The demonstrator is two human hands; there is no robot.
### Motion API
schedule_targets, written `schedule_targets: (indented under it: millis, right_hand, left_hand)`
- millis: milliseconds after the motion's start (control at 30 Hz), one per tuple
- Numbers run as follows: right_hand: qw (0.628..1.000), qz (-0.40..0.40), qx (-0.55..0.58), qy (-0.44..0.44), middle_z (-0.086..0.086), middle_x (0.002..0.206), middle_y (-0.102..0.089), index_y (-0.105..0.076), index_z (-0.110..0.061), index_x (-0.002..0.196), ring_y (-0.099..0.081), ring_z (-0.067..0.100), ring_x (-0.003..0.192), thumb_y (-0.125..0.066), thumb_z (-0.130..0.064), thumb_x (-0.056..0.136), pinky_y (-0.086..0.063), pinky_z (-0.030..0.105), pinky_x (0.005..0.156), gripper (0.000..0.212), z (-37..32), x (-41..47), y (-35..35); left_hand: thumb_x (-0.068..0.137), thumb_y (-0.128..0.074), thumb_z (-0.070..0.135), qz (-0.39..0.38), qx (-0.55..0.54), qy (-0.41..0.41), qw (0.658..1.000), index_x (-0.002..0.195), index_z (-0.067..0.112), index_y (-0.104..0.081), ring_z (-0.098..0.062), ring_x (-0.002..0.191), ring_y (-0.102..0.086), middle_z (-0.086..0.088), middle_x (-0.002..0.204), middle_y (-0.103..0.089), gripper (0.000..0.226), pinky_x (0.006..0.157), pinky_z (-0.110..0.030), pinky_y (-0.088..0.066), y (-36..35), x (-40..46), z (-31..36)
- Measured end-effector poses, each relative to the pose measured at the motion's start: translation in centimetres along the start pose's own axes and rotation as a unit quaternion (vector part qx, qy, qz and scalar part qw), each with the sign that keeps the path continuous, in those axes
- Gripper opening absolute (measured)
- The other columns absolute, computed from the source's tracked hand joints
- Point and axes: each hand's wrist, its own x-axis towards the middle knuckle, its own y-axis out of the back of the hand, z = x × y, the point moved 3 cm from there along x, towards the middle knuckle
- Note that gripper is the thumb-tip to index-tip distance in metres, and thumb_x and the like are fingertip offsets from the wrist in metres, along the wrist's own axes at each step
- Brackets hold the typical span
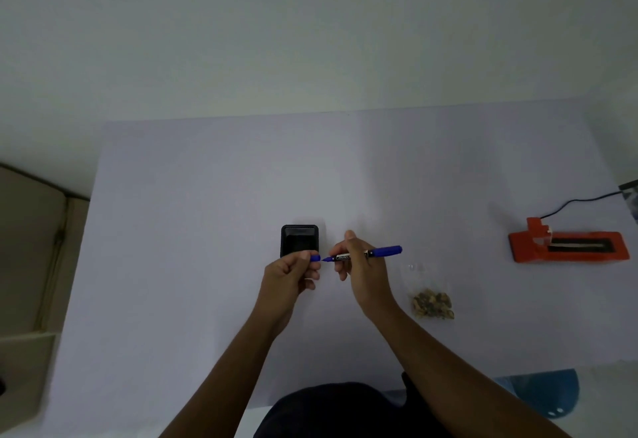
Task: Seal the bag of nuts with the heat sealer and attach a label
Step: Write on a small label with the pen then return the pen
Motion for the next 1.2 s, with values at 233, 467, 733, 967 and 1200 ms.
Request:
schedule_targets:
  millis: [233, 467, 733, 967, 1200]
  right_hand:
    - [1.000, 0.025, 0.012, 0.005, 0.002, 0.054, -0.062, -0.072, -0.008, 0.076, -0.055, 0.010, 0.049, -0.042, -0.029, 0.107, -0.048, 0.021, 0.050, 0.047, -1.1, -0.5, -0.7]
    - [0.999, 0.033, 0.020, 0.020, 0.004, 0.054, -0.060, -0.071, -0.006, 0.075, -0.052, 0.011, 0.048, -0.041, -0.028, 0.107, -0.045, 0.022, 0.049, 0.049, -1.7, -0.6, -0.9]
    - [0.999, 0.028, 0.032, 0.026, -0.003, 0.053, -0.058, -0.064, 0.001, 0.079, -0.052, 0.007, 0.049, -0.038, -0.027, 0.108, -0.045, 0.017, 0.051, 0.048, -2.0, -0.9, -2.2]
    - [0.996, 0.054, 0.031, 0.069, -0.010, 0.052, -0.056, -0.053, -0.013, 0.068, -0.053, 0.003, 0.052, -0.038, -0.010, 0.108, -0.046, 0.016, 0.058, 0.043, -2.9, -1.4, -3.6]
    - [0.992, -0.083, 0.009, 0.093, -0.011, 0.059, -0.054, -0.053, -0.006, 0.076, -0.050, 0.002, 0.057, -0.049, -0.017, 0.105, -0.045, 0.018, 0.058, 0.031, -3.4, -0.5, -5.4]
  left_hand:
    - [0.101, -0.049, 0.020, 0.006, 0.014, -0.022, 1.000, 0.109, 0.007, -0.069, -0.015, 0.070, -0.065, -0.008, 0.084, -0.072, 0.026, 0.066, -0.024, -0.055, -0.3, -0.4, 1.3]
    - [0.100, -0.049, 0.020, 0.012, 0.026, -0.025, 0.999, 0.106, 0.009, -0.070, -0.016, 0.070, -0.065, -0.008, 0.085, -0.072, 0.024, 0.067, -0.025, -0.056, -0.1, -0.5, 1.7]
    - [0.102, -0.047, 0.022, 0.009, 0.087, -0.063, 0.994, 0.099, 0.005, -0.070, -0.014, 0.062, -0.058, -0.004, 0.073, -0.068, 0.029, 0.060, -0.021, -0.050, -0.9, -0.8, 2.5]
    - [0.103, -0.044, 0.027, 0.014, 0.069, -0.061, 0.996, 0.084, -0.001, -0.066, -0.011, 0.054, -0.046, -0.001, 0.060, -0.055, 0.040, 0.055, -0.022, -0.042, -1.3, -1.6, 3.7]
    - [0.103, -0.047, 0.024, 0.029, 0.095, -0.091, 0.991, 0.073, 0.008, -0.066, -0.011, 0.053, -0.046, -0.004, 0.059, -0.056, 0.038, 0.053, -0.021, -0.039, 1.1, -2.0, 5.7]
